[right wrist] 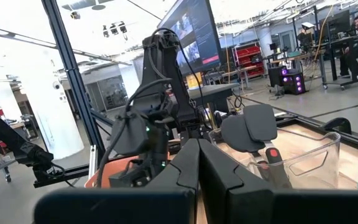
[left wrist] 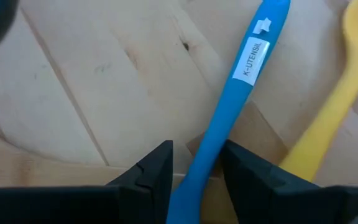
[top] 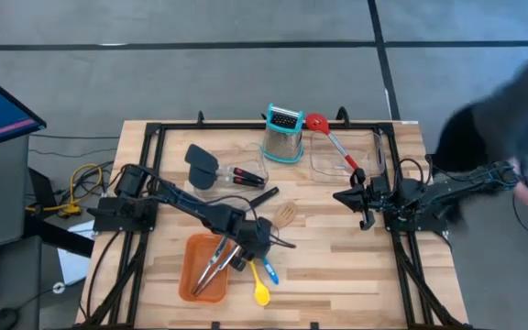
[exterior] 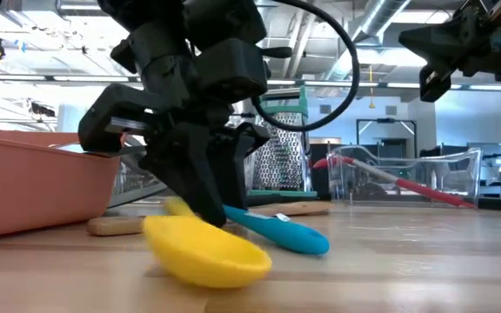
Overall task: Pick & Place Kitchen Items
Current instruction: Put the blue serving spoon into the right transparent bin
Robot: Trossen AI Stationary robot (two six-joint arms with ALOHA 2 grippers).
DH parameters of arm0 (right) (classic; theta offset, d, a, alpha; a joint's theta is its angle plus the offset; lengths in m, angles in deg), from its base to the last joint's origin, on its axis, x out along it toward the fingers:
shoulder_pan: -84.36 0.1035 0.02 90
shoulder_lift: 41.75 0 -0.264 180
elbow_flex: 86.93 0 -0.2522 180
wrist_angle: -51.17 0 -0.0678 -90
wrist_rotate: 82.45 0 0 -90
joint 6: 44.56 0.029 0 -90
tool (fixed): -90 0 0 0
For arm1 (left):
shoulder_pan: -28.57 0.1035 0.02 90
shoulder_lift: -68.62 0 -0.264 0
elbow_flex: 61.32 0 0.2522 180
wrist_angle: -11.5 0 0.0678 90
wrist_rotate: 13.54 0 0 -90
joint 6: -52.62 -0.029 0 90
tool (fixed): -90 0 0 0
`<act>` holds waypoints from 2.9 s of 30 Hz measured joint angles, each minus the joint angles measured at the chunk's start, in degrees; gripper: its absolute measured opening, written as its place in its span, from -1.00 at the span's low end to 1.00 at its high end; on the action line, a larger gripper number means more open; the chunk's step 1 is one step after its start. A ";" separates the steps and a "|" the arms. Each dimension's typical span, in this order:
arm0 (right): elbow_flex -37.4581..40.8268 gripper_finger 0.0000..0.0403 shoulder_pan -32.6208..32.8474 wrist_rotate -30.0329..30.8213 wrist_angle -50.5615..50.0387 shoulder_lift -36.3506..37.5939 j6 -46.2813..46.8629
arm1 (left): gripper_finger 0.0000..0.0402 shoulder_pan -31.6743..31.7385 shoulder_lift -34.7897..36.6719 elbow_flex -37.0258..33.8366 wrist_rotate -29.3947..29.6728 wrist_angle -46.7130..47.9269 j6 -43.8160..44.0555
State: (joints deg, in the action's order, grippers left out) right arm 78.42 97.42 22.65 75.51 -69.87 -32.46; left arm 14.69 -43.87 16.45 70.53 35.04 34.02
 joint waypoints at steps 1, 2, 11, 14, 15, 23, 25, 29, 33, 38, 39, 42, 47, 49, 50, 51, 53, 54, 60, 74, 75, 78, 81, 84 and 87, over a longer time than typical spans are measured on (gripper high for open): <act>0.00 -1.00 0.00 0.00 0.00 0.02 0.00 | -0.39 0.18 0.02 -0.20 -0.04 -0.22 0.60; 0.00 -1.00 0.00 0.00 0.00 0.01 0.00 | -0.39 0.33 0.04 -0.33 -0.01 -0.37 0.99; 0.00 -1.00 0.00 0.01 0.00 0.01 0.00 | -0.56 0.47 0.07 -0.50 0.09 -0.58 1.50; 0.00 -1.00 0.00 0.00 0.00 0.02 0.00 | -0.69 0.47 0.07 -0.50 0.20 -0.73 1.49; 0.00 -1.00 0.00 0.02 0.00 0.02 0.00 | -0.74 0.47 0.07 -0.52 0.33 -0.79 1.50; 0.00 -1.00 0.00 0.02 -0.24 0.02 0.00 | -0.96 0.47 0.15 -0.55 0.43 -1.02 1.54; 0.00 -1.00 0.00 0.02 -0.43 0.02 0.00 | -0.97 0.47 0.31 -0.56 0.44 -1.07 1.54; 0.00 -1.00 0.00 0.02 -0.44 0.02 0.00 | -0.98 0.47 1.98 -0.81 0.69 -0.59 1.41; 0.00 -1.00 0.00 0.02 -0.44 0.02 0.00 | -0.98 0.47 6.52 -0.65 0.70 -1.20 1.32; 0.00 -1.00 -0.02 0.02 -0.44 0.02 0.00 | -0.98 0.47 13.53 -0.65 6.03 -1.35 0.82; 0.00 -1.00 0.00 0.02 -0.44 0.00 0.00 | -0.98 0.50 15.15 -0.65 7.45 -1.29 0.44; 0.00 -1.00 0.00 0.02 -0.44 0.01 0.00 | -0.98 0.87 19.76 -0.63 10.70 -1.12 -1.78; 0.00 -1.00 -0.01 0.02 -0.44 0.01 0.00 | -0.98 2.61 26.18 -0.59 12.70 -4.14 -2.35; 0.00 -1.00 0.00 0.03 -0.44 0.01 0.00 | -0.98 3.66 27.93 -0.59 12.89 -4.96 -2.36; 0.00 -1.00 0.00 0.02 -0.42 0.02 0.00 | -0.98 4.26 28.64 -0.59 12.89 -5.53 -2.35; 0.00 -1.00 0.00 0.02 -0.44 0.02 0.00 | -0.97 4.93 29.15 -0.57 12.89 -5.96 -2.37; 0.00 -1.00 -0.01 0.02 -0.45 -0.03 0.00 | -0.97 6.38 29.87 -0.57 12.88 -6.04 -2.36; 0.00 -1.00 -0.01 0.04 -0.46 -0.30 0.00 | -0.97 7.11 29.94 -0.57 12.84 -6.09 -2.36; -0.01 -1.00 -0.01 0.04 -0.43 -2.87 0.00 | -0.97 11.35 29.67 -0.72 6.71 -6.67 -2.46; -0.02 -1.00 -0.02 0.17 1.49 -7.20 0.00 | -0.97 14.13 29.51 -3.14 -1.10 -13.81 -2.13; -0.02 -1.00 -0.02 0.17 1.62 -7.26 0.00 | -0.97 14.13 29.51 -3.14 -1.10 -13.87 -2.11; -0.02 -1.00 0.20 -0.21 3.85 -7.93 1.28 | -0.97 14.08 29.51 -3.15 -1.08 -14.30 -1.71; -0.02 -1.00 1.27 -1.48 6.44 -9.63 1.44 | -0.97 13.77 28.52 -3.13 -1.08 -15.58 -1.49; -0.02 -0.98 2.49 -1.71 9.95 -12.37 -1.54 | -0.97 13.41 26.42 -3.15 -1.59 -17.68 -0.82; -0.66 -0.90 3.46 -1.61 13.35 -15.96 -4.36 | -0.97 13.39 23.68 -3.15 -1.59 -18.89 -0.43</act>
State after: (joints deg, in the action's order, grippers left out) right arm 77.76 100.88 21.04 88.86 -85.83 -36.83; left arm 28.08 -20.19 13.30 68.94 16.16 33.59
